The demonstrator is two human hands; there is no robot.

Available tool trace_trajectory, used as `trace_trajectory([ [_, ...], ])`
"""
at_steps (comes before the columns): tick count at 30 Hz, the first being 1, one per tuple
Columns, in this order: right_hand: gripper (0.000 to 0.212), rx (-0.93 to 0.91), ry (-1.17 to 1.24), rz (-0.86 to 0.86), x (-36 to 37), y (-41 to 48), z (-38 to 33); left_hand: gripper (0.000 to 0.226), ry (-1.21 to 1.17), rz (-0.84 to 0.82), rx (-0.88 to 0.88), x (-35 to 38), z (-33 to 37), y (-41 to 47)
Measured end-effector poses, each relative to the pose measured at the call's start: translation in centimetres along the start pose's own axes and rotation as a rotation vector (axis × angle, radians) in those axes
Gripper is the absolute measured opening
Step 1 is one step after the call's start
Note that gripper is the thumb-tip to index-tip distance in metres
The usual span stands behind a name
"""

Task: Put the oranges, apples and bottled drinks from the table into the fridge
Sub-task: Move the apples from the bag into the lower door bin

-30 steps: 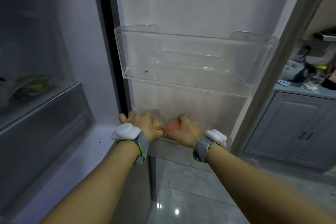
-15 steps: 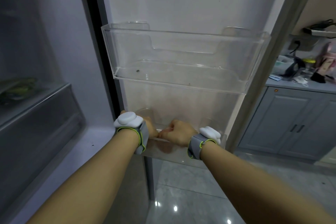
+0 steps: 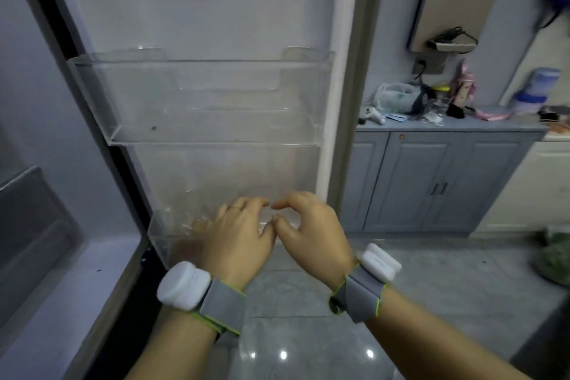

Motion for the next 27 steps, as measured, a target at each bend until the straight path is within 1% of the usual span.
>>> trace_trajectory([
  [3, 0.030, 0.054, 0.032, 0.144, -4.4, -4.1, 2.4, 0.037, -0.171, 0.016, 0.146, 1.8, 5.3, -0.5],
  [6, 0.038, 0.129, -0.001, 0.291, -9.2, -9.0, 5.0, 0.039, -0.222, -0.005, 0.302, 4.3, 11.5, -1.1],
  [10, 0.040, 0.246, -0.057, 0.438, -15.4, -16.9, 9.0, 0.038, -0.304, -0.079, 0.497, 8.6, 20.5, -3.3],
  [14, 0.042, 0.405, -0.102, 0.569, -20.8, -25.9, 12.4, 0.026, -0.360, -0.213, 0.686, 13.0, 30.3, -7.4],
  [17, 0.041, 0.515, -0.133, 0.694, -24.6, -33.5, 14.4, 0.022, -0.391, -0.333, 0.819, 16.0, 37.6, -11.9],
  [18, 0.040, 0.549, -0.146, 0.733, -25.8, -36.2, 14.9, 0.022, -0.401, -0.365, 0.861, 17.0, 40.0, -13.6],
  [20, 0.040, 0.587, -0.151, 0.761, -26.8, -38.6, 15.4, 0.023, -0.429, -0.391, 0.897, 17.8, 42.0, -15.1],
  [23, 0.040, 0.669, -0.161, 0.842, -28.9, -44.8, 16.4, 0.028, -0.435, -0.464, 0.987, 20.4, 47.0, -19.1],
  [27, 0.040, 0.792, -0.166, 0.931, -30.9, -53.5, 17.9, 0.035, -0.485, -0.636, 1.089, 24.3, 53.2, -25.5],
])
Point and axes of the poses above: each hand's wrist, its own y-axis towards the middle knuckle, its own x-axis out of the palm, z = x × y, the point moved 7 cm from there along y, towards the middle knuckle, and after that the axes turned 12 degrees about -z, right-handed, at the moved point
